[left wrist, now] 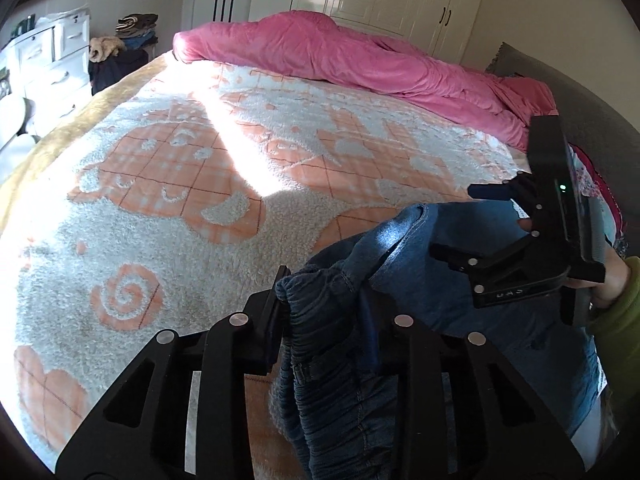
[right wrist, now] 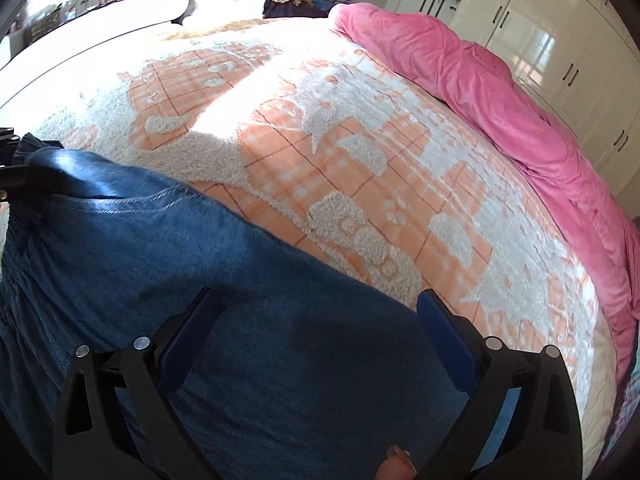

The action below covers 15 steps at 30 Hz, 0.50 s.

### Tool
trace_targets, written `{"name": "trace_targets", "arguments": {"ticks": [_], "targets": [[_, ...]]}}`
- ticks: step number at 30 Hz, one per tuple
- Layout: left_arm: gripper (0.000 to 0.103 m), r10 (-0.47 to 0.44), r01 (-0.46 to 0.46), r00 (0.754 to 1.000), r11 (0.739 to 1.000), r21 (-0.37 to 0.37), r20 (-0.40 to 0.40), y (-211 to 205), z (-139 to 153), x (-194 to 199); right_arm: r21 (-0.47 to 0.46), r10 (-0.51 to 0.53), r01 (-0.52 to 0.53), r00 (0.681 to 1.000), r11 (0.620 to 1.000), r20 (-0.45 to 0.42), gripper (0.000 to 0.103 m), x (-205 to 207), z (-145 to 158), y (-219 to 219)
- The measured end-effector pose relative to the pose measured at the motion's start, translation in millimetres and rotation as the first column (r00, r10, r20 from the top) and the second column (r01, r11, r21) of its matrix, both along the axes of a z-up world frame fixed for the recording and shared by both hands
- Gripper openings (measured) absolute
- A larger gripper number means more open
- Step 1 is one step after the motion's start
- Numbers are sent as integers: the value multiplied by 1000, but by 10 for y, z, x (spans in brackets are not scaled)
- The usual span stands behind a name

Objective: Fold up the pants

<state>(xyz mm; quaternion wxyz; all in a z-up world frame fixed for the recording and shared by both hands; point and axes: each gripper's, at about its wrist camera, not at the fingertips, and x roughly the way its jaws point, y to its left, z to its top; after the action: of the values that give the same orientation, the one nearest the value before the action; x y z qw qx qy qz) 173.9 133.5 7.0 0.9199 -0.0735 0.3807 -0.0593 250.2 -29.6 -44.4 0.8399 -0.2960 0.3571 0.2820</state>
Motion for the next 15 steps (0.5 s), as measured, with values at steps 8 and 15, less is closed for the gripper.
{"name": "trace_targets", "arguments": {"ticks": [8, 15], "targets": [[24, -18, 18, 1000, 1000, 7, 13, -33, 32, -82, 45, 134, -129, 983, 991, -125, 34, 72, -81, 139], [24, -4, 4, 1000, 1000, 12, 17, 22, 18, -108, 157, 132, -117, 987, 981, -91, 11, -232, 34, -71]]}}
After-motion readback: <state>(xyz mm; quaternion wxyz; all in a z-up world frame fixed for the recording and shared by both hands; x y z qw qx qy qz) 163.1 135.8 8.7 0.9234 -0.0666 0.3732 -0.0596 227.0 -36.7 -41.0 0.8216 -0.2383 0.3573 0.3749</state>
